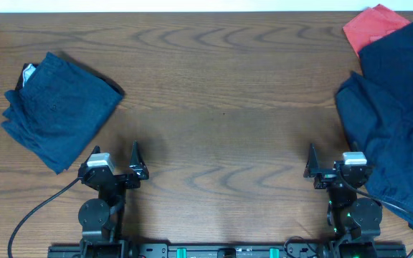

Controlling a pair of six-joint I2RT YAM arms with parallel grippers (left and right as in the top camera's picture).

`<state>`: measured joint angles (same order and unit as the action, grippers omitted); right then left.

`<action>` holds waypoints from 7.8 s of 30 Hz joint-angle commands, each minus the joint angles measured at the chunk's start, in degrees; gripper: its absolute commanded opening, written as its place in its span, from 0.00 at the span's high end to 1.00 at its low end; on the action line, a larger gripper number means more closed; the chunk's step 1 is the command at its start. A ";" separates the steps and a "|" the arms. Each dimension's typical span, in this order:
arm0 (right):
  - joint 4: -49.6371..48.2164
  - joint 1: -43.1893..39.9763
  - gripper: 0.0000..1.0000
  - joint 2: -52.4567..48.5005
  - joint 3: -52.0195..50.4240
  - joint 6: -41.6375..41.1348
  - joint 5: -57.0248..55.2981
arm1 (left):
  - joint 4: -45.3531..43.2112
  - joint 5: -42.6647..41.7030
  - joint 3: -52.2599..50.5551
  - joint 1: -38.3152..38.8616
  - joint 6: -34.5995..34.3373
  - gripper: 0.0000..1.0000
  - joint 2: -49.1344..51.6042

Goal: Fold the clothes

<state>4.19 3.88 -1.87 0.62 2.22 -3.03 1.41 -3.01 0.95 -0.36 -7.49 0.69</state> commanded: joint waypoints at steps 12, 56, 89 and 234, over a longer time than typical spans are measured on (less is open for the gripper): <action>0.59 -0.61 0.01 -0.04 0.17 -4.07 1.33 | 2.23 -1.09 -0.68 -0.22 -0.37 0.02 -0.46; 24.44 -12.57 0.28 -95.86 53.53 -4.57 -18.14 | 40.79 -4.07 45.94 -0.22 -0.55 0.02 62.31; 20.74 13.94 0.01 -83.73 69.02 -14.45 -4.90 | 38.07 -4.17 45.94 -0.22 -0.85 0.02 62.31; 34.36 -13.97 0.50 -64.08 28.70 -34.97 24.81 | 56.30 -16.48 37.03 17.18 -48.85 0.17 74.90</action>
<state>38.37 -10.17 -66.30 29.54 -31.03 22.70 58.33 -18.46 40.77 16.62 -47.09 76.53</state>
